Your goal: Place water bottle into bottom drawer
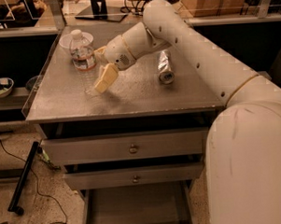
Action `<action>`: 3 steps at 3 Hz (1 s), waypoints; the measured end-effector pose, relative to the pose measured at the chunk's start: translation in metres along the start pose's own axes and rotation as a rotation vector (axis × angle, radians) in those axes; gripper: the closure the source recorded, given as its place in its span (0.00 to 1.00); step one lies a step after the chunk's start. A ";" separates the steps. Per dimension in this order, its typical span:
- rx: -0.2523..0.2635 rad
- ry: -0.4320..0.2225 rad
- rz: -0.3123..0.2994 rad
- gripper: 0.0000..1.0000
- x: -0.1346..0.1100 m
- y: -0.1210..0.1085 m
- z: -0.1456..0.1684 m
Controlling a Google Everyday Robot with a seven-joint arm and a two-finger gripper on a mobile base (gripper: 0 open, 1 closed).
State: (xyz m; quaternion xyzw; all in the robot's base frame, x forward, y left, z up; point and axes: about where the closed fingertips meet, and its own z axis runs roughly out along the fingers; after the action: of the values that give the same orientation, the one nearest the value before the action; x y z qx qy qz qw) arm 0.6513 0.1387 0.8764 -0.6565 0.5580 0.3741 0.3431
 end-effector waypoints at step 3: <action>0.000 0.000 0.000 0.81 0.000 0.000 0.000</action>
Offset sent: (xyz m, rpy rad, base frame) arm 0.0000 0.0000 0.0000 0.0000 0.0000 0.0000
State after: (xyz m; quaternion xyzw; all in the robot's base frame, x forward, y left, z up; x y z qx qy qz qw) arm 0.6513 0.1387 0.8764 -0.6565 0.5580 0.3741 0.3430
